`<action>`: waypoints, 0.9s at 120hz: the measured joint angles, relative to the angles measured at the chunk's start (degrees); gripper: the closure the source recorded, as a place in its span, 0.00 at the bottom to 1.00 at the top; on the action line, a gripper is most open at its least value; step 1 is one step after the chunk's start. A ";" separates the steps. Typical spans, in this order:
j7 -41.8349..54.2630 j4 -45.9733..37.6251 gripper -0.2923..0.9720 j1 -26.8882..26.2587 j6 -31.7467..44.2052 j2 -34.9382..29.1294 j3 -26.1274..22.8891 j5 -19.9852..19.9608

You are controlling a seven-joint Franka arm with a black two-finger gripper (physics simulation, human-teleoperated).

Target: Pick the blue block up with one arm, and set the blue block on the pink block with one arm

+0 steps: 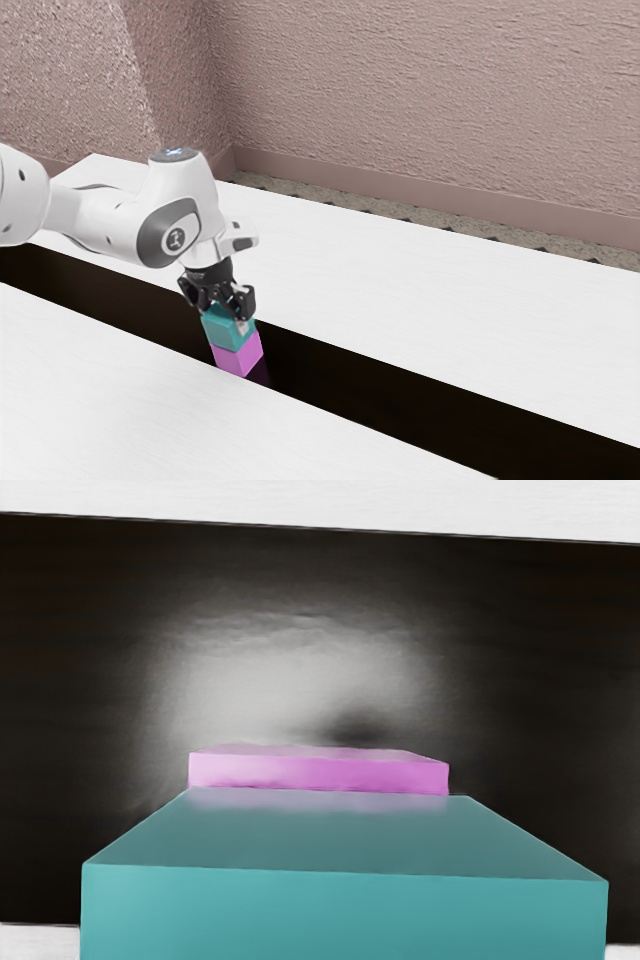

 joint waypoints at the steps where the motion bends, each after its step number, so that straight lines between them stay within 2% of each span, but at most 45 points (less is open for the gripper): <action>1: 0.01 -0.03 0.50 0.00 -0.01 -0.02 0.00 0.00; 108: 0.09 0.51 0.50 0.05 -0.29 0.29 0.79 0.10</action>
